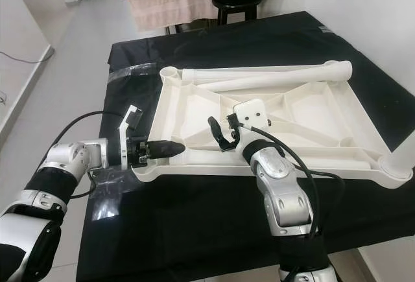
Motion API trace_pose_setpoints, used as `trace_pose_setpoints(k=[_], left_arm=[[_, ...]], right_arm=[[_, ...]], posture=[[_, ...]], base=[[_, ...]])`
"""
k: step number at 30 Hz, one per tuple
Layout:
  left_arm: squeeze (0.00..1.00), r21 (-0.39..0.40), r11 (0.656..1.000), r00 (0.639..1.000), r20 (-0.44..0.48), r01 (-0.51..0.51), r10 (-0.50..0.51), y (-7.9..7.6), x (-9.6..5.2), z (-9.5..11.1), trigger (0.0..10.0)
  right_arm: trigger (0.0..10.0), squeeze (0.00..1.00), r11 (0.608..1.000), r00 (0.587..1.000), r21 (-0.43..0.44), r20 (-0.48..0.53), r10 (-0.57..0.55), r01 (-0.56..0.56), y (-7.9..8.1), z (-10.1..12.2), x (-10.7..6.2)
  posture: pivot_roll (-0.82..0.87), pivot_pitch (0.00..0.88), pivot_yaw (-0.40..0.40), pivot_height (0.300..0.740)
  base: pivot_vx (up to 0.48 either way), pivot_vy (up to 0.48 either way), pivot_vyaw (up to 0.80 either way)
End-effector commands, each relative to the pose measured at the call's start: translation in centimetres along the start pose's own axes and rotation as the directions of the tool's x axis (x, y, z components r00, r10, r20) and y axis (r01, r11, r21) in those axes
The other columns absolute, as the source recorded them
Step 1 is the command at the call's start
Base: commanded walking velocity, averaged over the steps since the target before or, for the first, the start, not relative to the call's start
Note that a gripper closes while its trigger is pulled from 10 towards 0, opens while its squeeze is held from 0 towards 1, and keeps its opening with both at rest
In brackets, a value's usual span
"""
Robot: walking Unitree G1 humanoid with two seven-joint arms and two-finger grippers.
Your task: Building children table
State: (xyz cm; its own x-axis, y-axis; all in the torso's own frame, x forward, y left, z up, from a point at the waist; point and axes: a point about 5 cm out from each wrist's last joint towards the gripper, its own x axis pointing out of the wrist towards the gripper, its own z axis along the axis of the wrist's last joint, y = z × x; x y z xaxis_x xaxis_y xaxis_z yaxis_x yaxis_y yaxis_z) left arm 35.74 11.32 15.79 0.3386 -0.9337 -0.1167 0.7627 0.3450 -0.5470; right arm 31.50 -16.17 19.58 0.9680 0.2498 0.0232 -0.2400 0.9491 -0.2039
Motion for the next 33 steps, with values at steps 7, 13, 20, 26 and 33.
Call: trace_pose_setpoints(k=[7, 13, 20, 26, 33], left_arm=[[0.00, -0.033, 0.999, 1.000, -0.001, -0.008, 0.008, 0.4, -0.1, -0.5, 0.0], [0.00, -0.042, 0.999, 0.997, 0.075, -0.001, 0.004, 0.4, -0.5, 0.3, 0.0], [0.00, -0.047, 0.999, 0.987, 0.162, 0.006, 0.002, 0.4, -1.3, 1.4, 0.0], [0.00, -0.037, 0.999, 0.973, 0.233, -0.001, 0.010, 0.3, -3.1, 2.1, 0.0], [1.00, 0.053, 0.983, 0.984, 0.050, -0.174, 0.172, 1.1, -5.3, -0.2, 10.0]], right_arm=[[10.0, 0.00, 1.000, 1.000, 0.019, 0.000, 0.014, -0.014, 0.5, 0.0, -0.1], [10.0, 0.00, 1.000, 1.000, 0.023, 0.005, 0.014, -0.014, 0.6, 0.2, 0.0], [10.0, 0.00, 1.000, 1.000, 0.027, 0.015, 0.006, -0.006, 0.4, 0.5, 0.1], [10.0, 0.00, 0.999, 0.999, 0.042, 0.033, -0.003, 0.002, 0.2, 0.9, 0.3], [10.0, 0.00, 0.999, 0.999, 0.039, 0.033, -0.011, 0.010, -0.3, 1.0, 0.3]], posture=[[-0.13, 0.137, 0.098, 0.740], [-0.13, 0.135, 0.097, 0.740], [-0.13, 0.129, 0.096, 0.740], [-0.12, 0.124, 0.097, 0.740], [-0.12, 0.125, 0.096, 0.740]], base=[[0.000, 0.000, 0.00], [0.000, 0.000, 0.00], [0.000, 0.000, 0.00], [0.000, 0.000, 0.00], [0.000, 0.000, 0.00]])
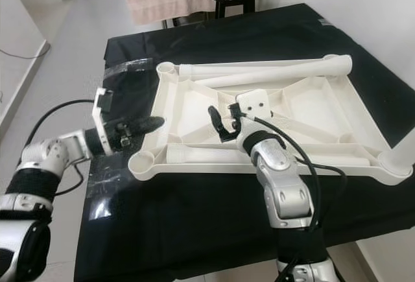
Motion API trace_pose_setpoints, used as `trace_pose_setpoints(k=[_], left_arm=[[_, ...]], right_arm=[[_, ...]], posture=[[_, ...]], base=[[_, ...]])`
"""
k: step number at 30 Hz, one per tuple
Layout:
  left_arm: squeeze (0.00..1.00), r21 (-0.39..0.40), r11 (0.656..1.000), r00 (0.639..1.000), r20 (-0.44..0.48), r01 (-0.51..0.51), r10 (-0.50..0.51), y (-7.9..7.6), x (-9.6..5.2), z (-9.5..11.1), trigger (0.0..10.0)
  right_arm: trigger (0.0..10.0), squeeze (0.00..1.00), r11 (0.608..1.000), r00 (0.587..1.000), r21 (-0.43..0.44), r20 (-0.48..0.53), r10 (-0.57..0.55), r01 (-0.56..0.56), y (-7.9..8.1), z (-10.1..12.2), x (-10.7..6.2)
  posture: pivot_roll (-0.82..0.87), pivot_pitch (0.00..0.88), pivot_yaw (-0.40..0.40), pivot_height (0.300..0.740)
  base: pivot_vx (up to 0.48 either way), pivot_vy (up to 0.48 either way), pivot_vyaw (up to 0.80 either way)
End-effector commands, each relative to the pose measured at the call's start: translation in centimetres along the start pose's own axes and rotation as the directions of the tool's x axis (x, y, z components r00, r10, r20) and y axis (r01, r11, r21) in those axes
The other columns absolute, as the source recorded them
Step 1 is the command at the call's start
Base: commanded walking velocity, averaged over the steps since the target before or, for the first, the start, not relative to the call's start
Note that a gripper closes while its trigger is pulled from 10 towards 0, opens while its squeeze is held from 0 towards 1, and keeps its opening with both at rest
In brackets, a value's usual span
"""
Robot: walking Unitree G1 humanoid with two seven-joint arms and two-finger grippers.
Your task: Building children table
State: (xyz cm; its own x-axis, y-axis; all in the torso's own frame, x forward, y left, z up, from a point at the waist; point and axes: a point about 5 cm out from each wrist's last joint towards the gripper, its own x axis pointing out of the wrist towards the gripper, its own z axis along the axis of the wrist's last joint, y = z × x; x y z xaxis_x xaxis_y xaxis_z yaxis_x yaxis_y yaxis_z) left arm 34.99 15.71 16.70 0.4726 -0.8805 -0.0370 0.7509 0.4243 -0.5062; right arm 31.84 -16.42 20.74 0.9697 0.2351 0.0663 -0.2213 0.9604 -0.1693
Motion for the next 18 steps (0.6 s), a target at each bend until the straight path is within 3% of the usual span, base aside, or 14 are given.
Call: trace_pose_setpoints(k=[1, 2, 3, 5, 10, 13, 16, 18], left_arm=[[1.00, 0.031, 0.996, 0.991, -0.098, -0.088, 0.091, 0.7, -0.9, -0.8, 10.0], [1.00, 0.031, 0.996, 0.991, -0.098, -0.088, 0.091, 0.7, -0.9, -0.8, 10.0], [1.00, 0.067, 0.980, 0.961, -0.194, -0.190, 0.199, 1.2, -1.3, -1.4, 10.0], [1.00, 0.076, 0.975, 0.953, -0.209, -0.206, 0.218, 1.2, -1.2, -1.3, 10.0], [1.00, 0.133, 0.988, 0.969, -0.222, -0.079, 0.107, -1.9, 1.1, 0.0, 10.0], [1.00, 0.133, 0.990, 0.974, -0.217, -0.035, 0.064, -2.9, 1.9, 0.3, 10.0], [1.00, 0.118, 0.993, 0.977, -0.215, 0.005, 0.020, -3.7, 3.1, 0.4, 10.0], [1.00, 0.029, 0.999, 0.978, -0.207, 0.021, -0.014, -3.5, 4.2, 0.1, 10.0]], right_arm=[[10.0, 0.00, 1.000, 1.000, 0.004, -0.006, 0.011, -0.011, 0.2, -0.1, 0.0], [10.0, 0.00, 1.000, 1.000, 0.004, -0.006, 0.011, -0.011, 0.2, -0.1, 0.0], [10.0, 0.00, 1.000, 1.000, 0.000, -0.007, 0.007, -0.007, -0.1, 0.0, 0.1], [10.0, 0.00, 1.000, 1.000, -0.001, -0.006, 0.006, -0.006, -0.1, 0.0, 0.2], [10.0, 0.00, 1.000, 1.000, -0.002, -0.004, 0.003, -0.003, -0.2, 0.0, 0.3], [10.0, 0.00, 1.000, 1.000, -0.003, -0.004, 0.005, -0.005, -0.1, 0.1, 0.3], [10.0, 0.00, 1.000, 1.000, -0.008, -0.004, 0.006, -0.006, -0.1, 0.1, 0.3], [10.0, 0.00, 1.000, 1.000, -0.015, -0.006, 0.002, -0.002, -0.2, 0.1, 0.2]], posture=[[-0.12, 0.125, 0.096, 0.740], [-0.12, 0.125, 0.096, 0.740], [-0.10, 0.124, 0.095, 0.740], [-0.10, 0.124, 0.095, 0.740], [-0.10, 0.121, 0.095, 0.740], [-0.10, 0.120, 0.096, 0.740], [-0.11, 0.118, 0.099, 0.740], [-0.11, 0.117, 0.101, 0.740]], base=[[0.000, 0.000, 0.00], [0.000, 0.000, 0.00], [0.000, 0.000, 0.00], [0.000, 0.000, 0.00], [0.000, 0.000, 0.00], [0.000, 0.000, 0.00], [0.000, 0.000, 0.00], [0.000, 0.000, 0.00]])
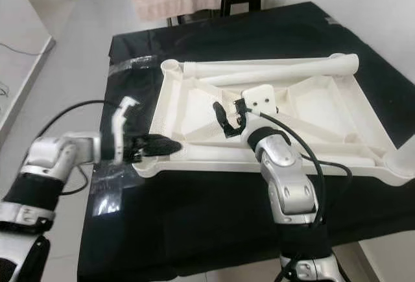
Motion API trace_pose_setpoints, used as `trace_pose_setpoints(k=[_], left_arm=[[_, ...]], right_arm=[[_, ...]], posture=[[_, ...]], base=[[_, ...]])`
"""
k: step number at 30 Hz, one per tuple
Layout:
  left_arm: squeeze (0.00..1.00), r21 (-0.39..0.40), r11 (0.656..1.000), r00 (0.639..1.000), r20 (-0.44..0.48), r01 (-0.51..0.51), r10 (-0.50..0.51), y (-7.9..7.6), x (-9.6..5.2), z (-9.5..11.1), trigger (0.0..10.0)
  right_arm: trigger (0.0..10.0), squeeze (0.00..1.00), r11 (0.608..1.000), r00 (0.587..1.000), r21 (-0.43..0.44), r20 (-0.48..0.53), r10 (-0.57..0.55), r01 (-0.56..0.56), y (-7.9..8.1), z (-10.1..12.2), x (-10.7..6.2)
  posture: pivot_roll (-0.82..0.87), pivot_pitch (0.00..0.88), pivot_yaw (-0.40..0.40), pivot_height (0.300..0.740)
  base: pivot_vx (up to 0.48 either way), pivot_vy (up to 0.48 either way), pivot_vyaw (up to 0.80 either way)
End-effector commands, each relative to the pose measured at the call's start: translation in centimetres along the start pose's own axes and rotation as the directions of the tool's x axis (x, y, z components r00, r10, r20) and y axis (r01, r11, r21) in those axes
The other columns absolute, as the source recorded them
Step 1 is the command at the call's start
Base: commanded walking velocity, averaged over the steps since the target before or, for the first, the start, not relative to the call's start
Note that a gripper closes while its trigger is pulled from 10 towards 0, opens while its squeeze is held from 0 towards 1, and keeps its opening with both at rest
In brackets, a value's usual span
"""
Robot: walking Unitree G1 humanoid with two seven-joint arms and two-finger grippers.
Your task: Building children table
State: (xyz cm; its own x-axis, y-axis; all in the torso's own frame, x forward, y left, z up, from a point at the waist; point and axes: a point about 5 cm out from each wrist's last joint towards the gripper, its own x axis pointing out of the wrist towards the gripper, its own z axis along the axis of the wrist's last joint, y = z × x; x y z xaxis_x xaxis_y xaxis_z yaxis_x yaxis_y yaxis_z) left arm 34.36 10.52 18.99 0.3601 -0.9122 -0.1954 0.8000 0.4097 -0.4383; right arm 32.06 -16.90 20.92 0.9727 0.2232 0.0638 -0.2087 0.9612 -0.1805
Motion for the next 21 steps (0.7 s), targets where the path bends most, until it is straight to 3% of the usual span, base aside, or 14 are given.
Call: trace_pose_setpoints(k=[1, 5, 6, 10, 12, 15, 21], left_arm=[[1.00, -0.051, 0.999, 1.000, -0.012, -0.003, 0.003, 0.4, 0.1, -0.5, 10.0], [1.00, -0.128, 0.991, 1.000, -0.017, -0.025, 0.023, 0.9, 0.7, -0.8, 10.0], [0.00, -0.159, 0.986, 0.999, -0.020, -0.045, 0.042, 1.1, 0.8, -0.9, 10.0], [0.00, -0.229, 0.968, 0.995, -0.024, -0.100, 0.097, 1.6, 0.9, -0.9, 10.0], [0.00, -0.235, 0.965, 0.993, -0.035, -0.121, 0.116, 1.8, 0.9, -1.0, 10.0], [0.00, -0.186, 0.950, 0.968, -0.071, -0.252, 0.242, 2.4, 1.1, 0.0, 10.0], [0.00, -0.197, 0.949, 0.969, -0.069, -0.248, 0.239, 1.4, 1.4, 1.9, 10.0]], right_arm=[[10.0, 0.00, 1.000, 1.000, -0.003, -0.001, 0.014, -0.014, 0.3, 0.0, 0.1], [10.0, 0.00, 1.000, 1.000, -0.008, -0.004, 0.010, -0.010, 0.2, 0.0, 0.1], [10.0, 0.00, 1.000, 1.000, -0.009, -0.005, 0.010, -0.010, 0.2, 0.0, 0.1], [10.0, 0.00, 1.000, 1.000, -0.010, -0.008, 0.012, -0.012, 0.2, -0.1, 0.0], [10.0, 0.00, 1.000, 1.000, -0.011, -0.009, 0.012, -0.012, 0.3, -0.1, 0.0], [10.0, 0.00, 1.000, 1.000, -0.012, -0.012, 0.014, -0.014, 0.3, -0.2, 0.0], [10.0, 0.00, 1.000, 1.000, -0.012, -0.016, 0.015, -0.015, 0.3, -0.3, 0.0]], posture=[[-0.11, 0.117, 0.101, 0.740], [-0.11, 0.117, 0.102, 0.740], [-0.11, 0.118, 0.102, 0.740], [-0.11, 0.118, 0.102, 0.740], [-0.11, 0.119, 0.102, 0.740], [-0.11, 0.125, 0.103, 0.740], [-0.11, 0.128, 0.101, 0.740]], base=[[0.000, 0.000, 0.00], [0.000, 0.000, 0.00], [0.000, 0.000, 0.00], [0.000, 0.000, 0.00], [0.000, 0.000, 0.00], [0.000, 0.000, 0.00], [0.000, 0.000, 0.00]])
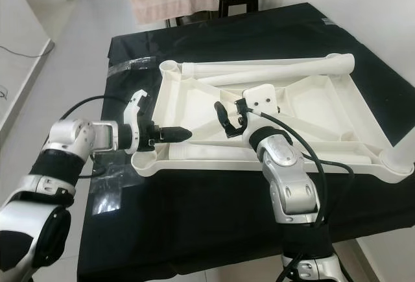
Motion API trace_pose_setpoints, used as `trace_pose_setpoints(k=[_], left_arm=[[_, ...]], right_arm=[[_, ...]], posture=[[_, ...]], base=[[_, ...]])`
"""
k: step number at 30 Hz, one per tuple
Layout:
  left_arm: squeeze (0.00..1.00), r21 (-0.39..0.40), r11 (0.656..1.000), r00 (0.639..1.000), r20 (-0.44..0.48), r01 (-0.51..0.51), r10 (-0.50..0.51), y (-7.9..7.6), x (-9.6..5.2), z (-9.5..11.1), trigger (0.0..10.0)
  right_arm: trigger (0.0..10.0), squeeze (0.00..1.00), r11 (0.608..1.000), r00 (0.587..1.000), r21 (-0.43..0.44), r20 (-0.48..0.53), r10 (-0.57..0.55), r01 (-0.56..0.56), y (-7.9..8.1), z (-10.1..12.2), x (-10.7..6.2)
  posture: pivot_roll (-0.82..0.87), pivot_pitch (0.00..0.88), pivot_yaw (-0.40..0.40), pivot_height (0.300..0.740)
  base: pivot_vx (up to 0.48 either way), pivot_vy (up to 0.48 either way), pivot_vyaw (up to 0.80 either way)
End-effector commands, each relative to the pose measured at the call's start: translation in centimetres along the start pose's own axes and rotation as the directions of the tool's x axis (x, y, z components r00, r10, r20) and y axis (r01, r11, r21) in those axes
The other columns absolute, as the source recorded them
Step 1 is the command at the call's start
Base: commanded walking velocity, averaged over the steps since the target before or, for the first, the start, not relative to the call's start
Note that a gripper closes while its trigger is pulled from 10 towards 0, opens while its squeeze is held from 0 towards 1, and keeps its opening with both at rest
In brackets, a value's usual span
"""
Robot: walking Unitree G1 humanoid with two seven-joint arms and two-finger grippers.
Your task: Building children table
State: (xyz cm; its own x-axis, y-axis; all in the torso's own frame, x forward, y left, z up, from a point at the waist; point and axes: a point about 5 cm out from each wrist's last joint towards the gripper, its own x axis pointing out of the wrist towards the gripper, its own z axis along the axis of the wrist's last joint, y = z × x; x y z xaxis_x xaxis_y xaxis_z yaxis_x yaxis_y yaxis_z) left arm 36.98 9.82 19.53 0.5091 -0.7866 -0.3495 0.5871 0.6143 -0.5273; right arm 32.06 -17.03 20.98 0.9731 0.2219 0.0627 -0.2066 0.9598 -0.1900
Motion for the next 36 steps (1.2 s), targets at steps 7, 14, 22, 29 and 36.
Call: trace_pose_setpoints(k=[7, 14, 22, 29, 36], left_arm=[[0.00, -0.044, 0.998, 0.997, -0.048, 0.052, -0.054, -1.5, 0.3, 0.3, 10.0], [0.00, -0.097, 0.995, 0.991, -0.126, 0.037, -0.050, -1.3, 1.0, -1.3, 10.0], [0.00, -0.029, 0.999, 0.988, -0.152, -0.034, 0.030, -0.8, 0.3, -1.1, 10.0], [0.00, -0.012, 0.999, 0.988, -0.144, -0.052, 0.049, -0.8, -0.5, -0.5, 10.0], [0.00, 0.032, 0.998, 0.980, -0.191, -0.047, 0.052, -1.2, -1.1, -1.3, 10.0]], right_arm=[[10.0, 0.00, 1.000, 1.000, 0.000, -0.014, 0.018, -0.018, 0.5, -0.3, 0.1], [10.0, 0.00, 1.000, 1.000, -0.002, -0.014, 0.011, -0.011, 0.4, -0.2, 0.0], [10.0, 0.00, 1.000, 1.000, -0.002, -0.015, 0.009, -0.009, 0.4, -0.2, 0.0], [10.0, 0.00, 1.000, 1.000, -0.001, -0.015, 0.011, -0.011, 0.4, -0.3, 0.1], [10.0, 0.00, 1.000, 1.000, 0.001, -0.015, 0.013, -0.013, 0.5, -0.3, 0.1]], posture=[[-0.10, 0.130, 0.105, 0.740], [-0.11, 0.134, 0.107, 0.740], [-0.10, 0.133, 0.108, 0.740], [-0.10, 0.133, 0.108, 0.740], [-0.09, 0.134, 0.110, 0.740]], base=[[0.000, 0.000, 0.00], [0.000, 0.000, 0.00], [0.000, 0.000, 0.00], [0.000, 0.000, 0.00], [0.000, 0.000, 0.00]])
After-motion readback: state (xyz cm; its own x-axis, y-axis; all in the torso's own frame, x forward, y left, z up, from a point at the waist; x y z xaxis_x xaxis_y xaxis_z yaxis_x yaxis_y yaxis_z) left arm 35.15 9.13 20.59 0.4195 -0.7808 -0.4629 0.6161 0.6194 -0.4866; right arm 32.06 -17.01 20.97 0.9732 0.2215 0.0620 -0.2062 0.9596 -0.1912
